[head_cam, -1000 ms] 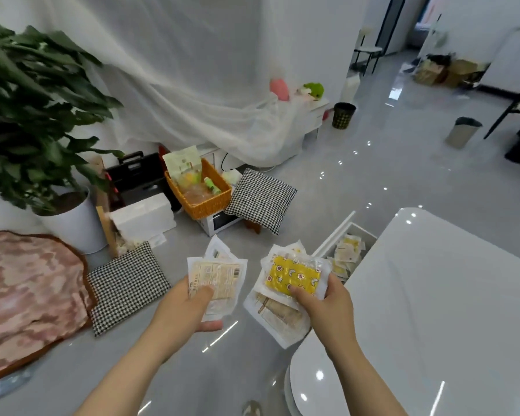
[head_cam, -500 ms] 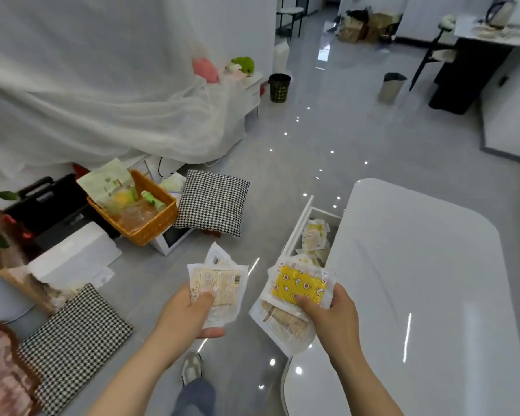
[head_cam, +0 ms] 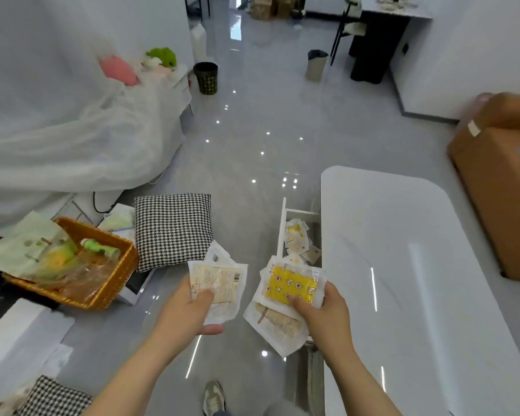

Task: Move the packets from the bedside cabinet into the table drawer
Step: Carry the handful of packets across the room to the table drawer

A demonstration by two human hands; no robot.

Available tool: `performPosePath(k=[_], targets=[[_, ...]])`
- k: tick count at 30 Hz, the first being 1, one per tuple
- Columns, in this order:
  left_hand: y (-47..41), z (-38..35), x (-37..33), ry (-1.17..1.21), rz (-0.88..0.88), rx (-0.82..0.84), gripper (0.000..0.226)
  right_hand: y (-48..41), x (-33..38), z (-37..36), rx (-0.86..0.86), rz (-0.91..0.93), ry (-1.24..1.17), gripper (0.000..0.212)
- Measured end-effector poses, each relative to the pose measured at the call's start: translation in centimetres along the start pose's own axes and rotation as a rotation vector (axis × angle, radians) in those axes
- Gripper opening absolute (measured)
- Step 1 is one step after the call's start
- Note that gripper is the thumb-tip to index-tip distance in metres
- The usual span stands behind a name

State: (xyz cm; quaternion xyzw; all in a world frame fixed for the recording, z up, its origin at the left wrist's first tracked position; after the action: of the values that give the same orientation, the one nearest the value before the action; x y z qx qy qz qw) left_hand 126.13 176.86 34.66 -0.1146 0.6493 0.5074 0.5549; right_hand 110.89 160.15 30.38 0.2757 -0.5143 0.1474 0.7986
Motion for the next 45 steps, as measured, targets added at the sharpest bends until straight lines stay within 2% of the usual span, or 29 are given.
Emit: performPosePath(k=[7,14,21,26,32,36,39,45], targets=[[-6.3,0.5,-2.4,-0.065,0.031,0.145,0.032,-2.5,0.6,-1.9,-0.132,-0.084,0.018,0.029],[-13.7,-2.4,-6.4,-0.208,0.059,0.226,0.032,-9.5,0.0,-0.7,-0.248,-0.131,0.008,0.033],[-21.0,-6.9,-12.3,-0.413,-0.018,0.291,0.029,-18.2,0.6,2.9,-0.396,-0.182,-0.123,0.028],[-24.9,-11.1,-14.6,-0.452,-0.022,0.309,0.021,-22.0,0.7,6.0,-0.482,-0.199,-0.136,0.027],[-27.7,-16.0,-15.1,-0.560,0.018,0.452,0.025,-21.9,-1.6,8.6,-0.628,-0.313,-0.188,0.028],[-29.9,-19.2,-14.9,-0.655,0.056,0.539,0.018,-20.6,-3.2,9.1,-0.728,-0.400,-0.220,0.026],[-31.4,-21.5,-14.9,-0.723,0.055,0.606,0.013,-19.6,-4.2,8.8,-0.815,-0.454,-0.253,0.024],[-34.4,-25.4,-15.2,-0.877,0.045,0.831,0.019,-18.5,-4.9,6.5,-1.007,-0.609,-0.300,0.023]])
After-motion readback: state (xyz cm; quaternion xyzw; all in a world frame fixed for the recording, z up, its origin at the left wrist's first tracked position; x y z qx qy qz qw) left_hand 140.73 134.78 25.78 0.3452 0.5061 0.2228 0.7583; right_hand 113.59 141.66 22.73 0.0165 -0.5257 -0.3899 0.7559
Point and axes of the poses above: each hand's wrist, its own y-axis away from the middle knuckle, its own z-axis out of the back of the hand, x = y × z, the point moved 1 cm from there along -y, towards the middle knuckle, and after that the axes turned 2 degrees about z, right-handed, at the moved point
